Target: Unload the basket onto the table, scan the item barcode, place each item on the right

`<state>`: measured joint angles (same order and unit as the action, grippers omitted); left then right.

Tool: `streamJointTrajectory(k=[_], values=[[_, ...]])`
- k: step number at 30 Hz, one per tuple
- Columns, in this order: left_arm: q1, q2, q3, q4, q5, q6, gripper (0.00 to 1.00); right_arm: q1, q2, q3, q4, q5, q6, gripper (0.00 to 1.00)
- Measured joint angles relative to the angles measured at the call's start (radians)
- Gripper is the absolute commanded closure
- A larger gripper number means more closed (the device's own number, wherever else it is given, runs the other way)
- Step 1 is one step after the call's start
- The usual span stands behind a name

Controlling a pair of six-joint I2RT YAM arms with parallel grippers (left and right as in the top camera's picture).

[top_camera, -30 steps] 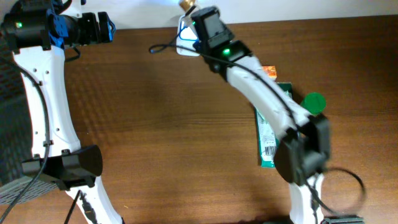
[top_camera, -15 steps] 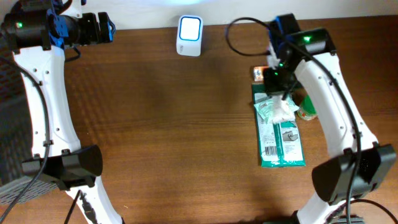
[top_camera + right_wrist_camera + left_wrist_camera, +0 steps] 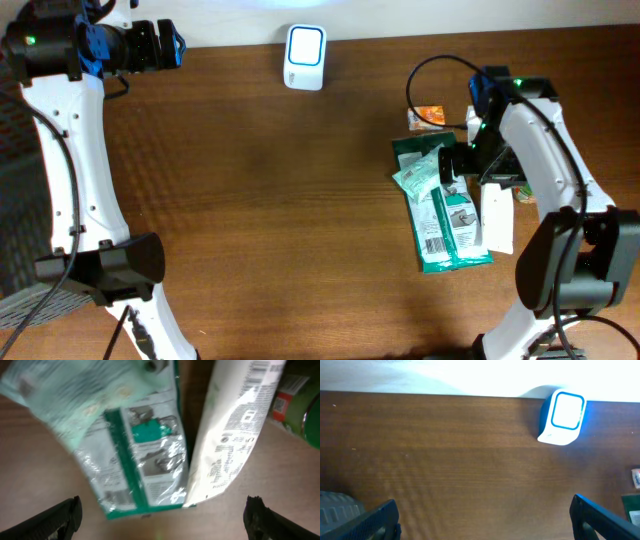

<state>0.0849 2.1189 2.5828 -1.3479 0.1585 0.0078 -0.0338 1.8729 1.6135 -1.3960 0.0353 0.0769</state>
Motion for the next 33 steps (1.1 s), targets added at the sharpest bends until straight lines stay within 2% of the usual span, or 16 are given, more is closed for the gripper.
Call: streamJointTrajectory(k=[9, 13, 21, 29, 33], values=[[0.000, 0.000, 0.000, 0.000, 0.000, 0.000, 0.01, 0.047, -0.142, 0.509, -0.288, -0.197, -0.061, 0.02], [0.000, 0.000, 0.000, 0.000, 0.000, 0.000, 0.01, 0.050, -0.257, 0.680, -0.296, -0.240, -0.062, 0.02], [0.000, 0.000, 0.000, 0.000, 0.000, 0.000, 0.01, 0.050, -0.412, 0.705, -0.296, -0.234, -0.073, 0.01], [0.000, 0.000, 0.000, 0.000, 0.000, 0.000, 0.01, 0.050, -0.667, 0.695, -0.286, -0.213, -0.077, 0.02], [0.000, 0.000, 0.000, 0.000, 0.000, 0.000, 0.01, 0.050, -0.816, 0.537, -0.096, -0.184, -0.077, 0.01]])
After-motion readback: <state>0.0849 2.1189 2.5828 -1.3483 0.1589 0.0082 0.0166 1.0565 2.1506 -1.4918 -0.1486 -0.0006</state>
